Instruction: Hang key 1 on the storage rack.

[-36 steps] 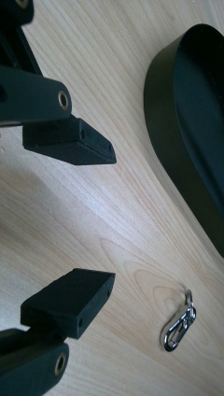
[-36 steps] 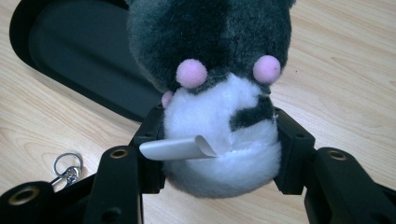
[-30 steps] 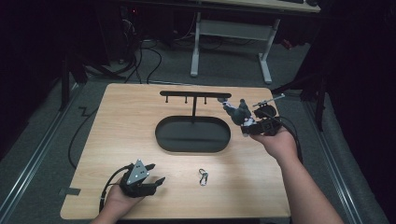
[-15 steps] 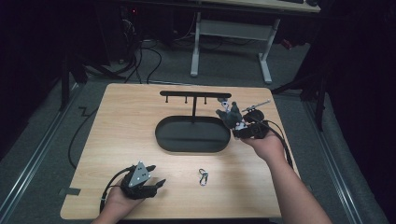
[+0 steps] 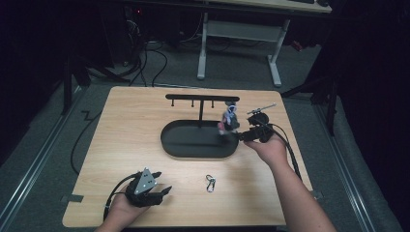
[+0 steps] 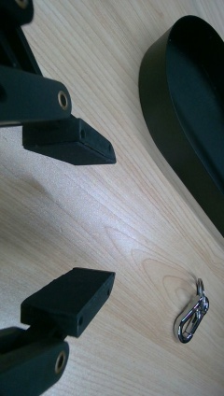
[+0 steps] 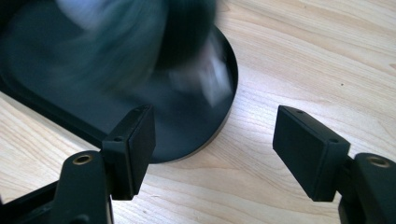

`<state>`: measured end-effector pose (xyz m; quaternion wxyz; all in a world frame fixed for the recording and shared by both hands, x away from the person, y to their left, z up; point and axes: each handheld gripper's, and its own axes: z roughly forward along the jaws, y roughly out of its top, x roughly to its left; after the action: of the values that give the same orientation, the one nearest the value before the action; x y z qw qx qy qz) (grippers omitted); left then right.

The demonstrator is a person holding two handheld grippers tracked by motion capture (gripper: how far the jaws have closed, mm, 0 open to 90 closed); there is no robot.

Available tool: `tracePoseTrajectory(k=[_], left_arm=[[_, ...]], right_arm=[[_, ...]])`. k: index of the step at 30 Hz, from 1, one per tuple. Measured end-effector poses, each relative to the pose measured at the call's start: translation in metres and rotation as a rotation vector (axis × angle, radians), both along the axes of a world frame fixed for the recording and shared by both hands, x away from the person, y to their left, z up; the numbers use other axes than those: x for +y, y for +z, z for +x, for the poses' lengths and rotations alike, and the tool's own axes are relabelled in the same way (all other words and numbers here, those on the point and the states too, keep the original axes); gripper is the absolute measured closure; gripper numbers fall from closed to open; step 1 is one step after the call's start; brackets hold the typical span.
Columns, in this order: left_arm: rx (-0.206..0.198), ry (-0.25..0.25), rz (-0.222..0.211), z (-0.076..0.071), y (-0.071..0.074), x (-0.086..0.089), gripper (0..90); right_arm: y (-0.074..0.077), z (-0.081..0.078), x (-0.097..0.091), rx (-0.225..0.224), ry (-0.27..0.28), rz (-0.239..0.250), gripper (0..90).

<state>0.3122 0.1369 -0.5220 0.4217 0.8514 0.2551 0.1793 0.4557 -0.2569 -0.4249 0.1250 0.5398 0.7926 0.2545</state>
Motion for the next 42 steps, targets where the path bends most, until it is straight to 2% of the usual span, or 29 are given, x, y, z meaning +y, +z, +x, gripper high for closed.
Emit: tracePoseTrajectory(k=[4,7,9,11,12,13,16,18,19,20,21,22,23,24,27,28,31,32,34,39,40,42], left_arm=[[0.002,0.003,0.002,-0.001,0.0,0.0,37.6],[-0.003,0.01,-0.002,0.0,0.001,0.001,37.5],[-0.003,0.019,-0.01,0.0,0.001,0.001,37.5],[0.006,0.023,-0.015,0.001,0.001,0.002,37.6],[0.01,0.028,-0.02,0.001,0.002,0.003,37.7],[0.01,0.028,-0.02,0.001,0.002,0.003,37.7],[0.014,0.045,-0.039,0.003,0.003,0.002,37.7],[0.024,0.058,-0.061,0.007,0.005,0.001,37.6],[0.024,0.058,-0.061,0.007,0.005,0.001,37.5],[0.02,0.064,-0.062,0.01,0.005,-0.002,37.4],[0.02,0.064,-0.062,0.01,0.005,-0.002,37.5],[0.021,0.065,-0.065,0.012,0.005,-0.004,37.4],[0.021,0.065,-0.065,0.012,0.005,-0.004,37.4],[0.022,0.062,-0.063,0.014,0.006,-0.007,37.4],[0.025,0.056,-0.063,0.016,0.006,-0.01,37.4],[0.025,0.049,-0.057,0.017,0.007,-0.013,37.4],[0.03,0.047,-0.063,0.019,0.008,-0.013,37.8],[0.032,0.047,-0.067,0.019,0.009,-0.012,38.2],[0.033,0.051,-0.073,0.019,0.01,-0.011,38.4],[0.037,0.062,-0.083,0.019,0.012,-0.004,38.7],[0.035,0.059,-0.077,0.018,0.011,-0.002,38.7],[0.036,0.058,-0.065,0.017,0.01,0.0,38.7]], right_arm=[[0.001,-0.008,0.001,-0.013,0.028,-0.001,31.1],[0.0,-0.024,-0.001,-0.04,0.049,0.025,34.0],[-0.003,-0.033,-0.003,-0.054,0.061,0.014,35.5],[-0.007,-0.047,-0.006,-0.089,0.062,0.022,38.4],[-0.014,-0.06,-0.011,-0.103,0.059,0.052,40.3],[-0.014,-0.06,-0.011,-0.103,0.059,0.052,40.3],[-0.03,-0.081,-0.018,-0.142,0.049,0.08,42.6],[-0.049,-0.103,-0.024,-0.179,0.028,0.118,44.2],[-0.049,-0.103,-0.024,-0.179,0.028,0.118,44.2],[-0.062,-0.117,-0.027,-0.201,0.007,0.152,44.7],[-0.062,-0.117,-0.027,-0.201,0.007,0.152,44.7],[-0.072,-0.131,-0.029,-0.226,-0.006,0.185,44.9],[-0.072,-0.131,-0.029,-0.226,-0.006,0.185,44.9],[-0.082,-0.144,-0.029,-0.252,-0.01,0.189,45.7],[-0.085,-0.151,-0.026,-0.238,0.016,0.173,45.5],[-0.087,-0.157,-0.023,-0.23,0.027,0.168,46.1],[-0.089,-0.162,-0.022,-0.219,0.033,0.183,46.7],[-0.091,-0.165,-0.017,-0.221,0.053,0.176,47.3],[-0.091,-0.166,-0.015,-0.217,0.057,0.173,48.0],[-0.09,-0.173,0.006,-0.209,0.119,0.201,53.5],[-0.09,-0.174,0.017,-0.203,0.15,0.207,55.7],[-0.09,-0.174,0.021,-0.21,0.17,0.203,56.6]])
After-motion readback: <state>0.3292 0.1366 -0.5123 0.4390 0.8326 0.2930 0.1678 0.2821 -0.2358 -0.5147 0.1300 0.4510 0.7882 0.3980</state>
